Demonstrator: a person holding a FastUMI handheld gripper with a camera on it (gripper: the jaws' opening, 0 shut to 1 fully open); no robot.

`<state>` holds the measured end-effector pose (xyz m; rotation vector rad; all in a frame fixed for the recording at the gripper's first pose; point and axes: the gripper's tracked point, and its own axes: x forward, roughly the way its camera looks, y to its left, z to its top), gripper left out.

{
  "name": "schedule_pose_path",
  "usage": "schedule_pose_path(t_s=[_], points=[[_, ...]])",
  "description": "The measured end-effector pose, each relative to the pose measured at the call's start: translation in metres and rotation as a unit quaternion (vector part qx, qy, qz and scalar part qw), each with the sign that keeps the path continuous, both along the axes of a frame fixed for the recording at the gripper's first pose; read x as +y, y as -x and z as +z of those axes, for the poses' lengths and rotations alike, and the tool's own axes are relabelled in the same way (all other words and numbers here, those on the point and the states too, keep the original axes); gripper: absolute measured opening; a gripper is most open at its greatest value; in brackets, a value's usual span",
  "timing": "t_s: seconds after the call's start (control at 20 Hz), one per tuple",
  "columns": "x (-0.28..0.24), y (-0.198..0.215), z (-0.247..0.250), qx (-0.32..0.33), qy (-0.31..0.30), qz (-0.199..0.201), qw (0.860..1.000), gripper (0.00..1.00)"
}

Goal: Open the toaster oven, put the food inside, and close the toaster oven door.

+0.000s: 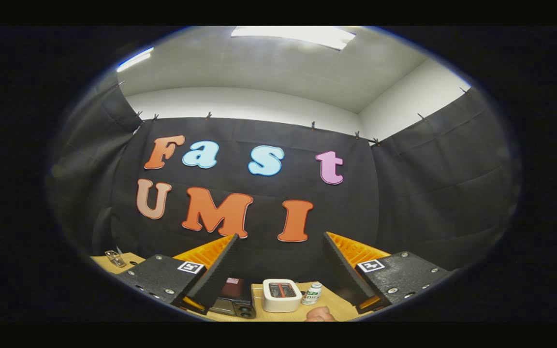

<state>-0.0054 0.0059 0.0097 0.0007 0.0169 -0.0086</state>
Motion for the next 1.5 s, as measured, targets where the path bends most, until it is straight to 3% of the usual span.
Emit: schedule_pose_path(t_s=[0.5, 0.95, 1.5], points=[[0.03, -0.003, -0.013, 0.016, 0.003, 0.027, 1.0, 0.99], [0.094, -0.005, -0.07, 0.076, -0.004, 0.091, 0.993, 0.99], [0.212, 0.005, -0.189, 0.209, -0.032, 0.196, 0.957, 1.0]])
